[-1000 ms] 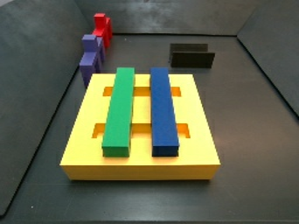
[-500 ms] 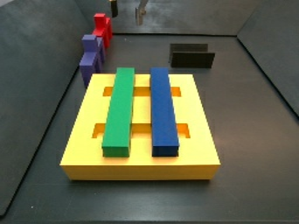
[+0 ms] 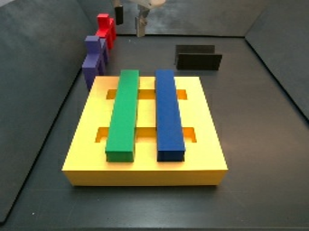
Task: Pick up the purple object. Move up. Move to above the board. Insert the purple object.
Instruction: Pick up the purple object.
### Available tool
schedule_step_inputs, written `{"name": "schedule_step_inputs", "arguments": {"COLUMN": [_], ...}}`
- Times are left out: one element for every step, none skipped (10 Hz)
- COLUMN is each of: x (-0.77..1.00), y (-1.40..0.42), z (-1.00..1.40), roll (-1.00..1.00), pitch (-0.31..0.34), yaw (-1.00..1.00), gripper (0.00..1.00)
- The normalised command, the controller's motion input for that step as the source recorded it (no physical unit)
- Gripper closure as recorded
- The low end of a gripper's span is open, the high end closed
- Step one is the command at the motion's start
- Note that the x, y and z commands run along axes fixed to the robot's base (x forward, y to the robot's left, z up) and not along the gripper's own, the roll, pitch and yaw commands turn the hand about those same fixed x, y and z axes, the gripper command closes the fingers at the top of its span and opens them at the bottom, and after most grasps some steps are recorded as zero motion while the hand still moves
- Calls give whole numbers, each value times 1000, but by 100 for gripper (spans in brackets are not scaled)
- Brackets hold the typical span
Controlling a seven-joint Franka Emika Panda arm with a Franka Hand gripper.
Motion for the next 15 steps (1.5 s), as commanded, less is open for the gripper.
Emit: {"name": "schedule_step_inputs", "arguments": {"x": [-131, -229, -291, -337, -251, -311, -363, -357, -397, -474, -537, -651, -577, -300, -46], "y": [-220, -137, -66, -9, 0, -14, 0, 0, 0, 0, 0, 0, 0, 0, 0], "z": [109, 214, 166, 43, 0, 23, 0, 0, 0, 0, -137, -326, -406, -414, -383], "roll": [0, 26, 19, -43, -113, -97, -127, -107, -71, -44, -34, 0, 0, 0, 21], "pitch": [0, 0, 0, -79, -121, -116, -137, -124, -101, -91, -84, -163, -181, -141, 0], "yaw": [-780, -769, -780, -749, -814, -754, -729, -754, -740, -697, -651, -457, -271, -71, -91], "gripper": [0, 0, 0, 0, 0, 0, 0, 0, 0, 0, 0, 0, 0, 0, 0]}}
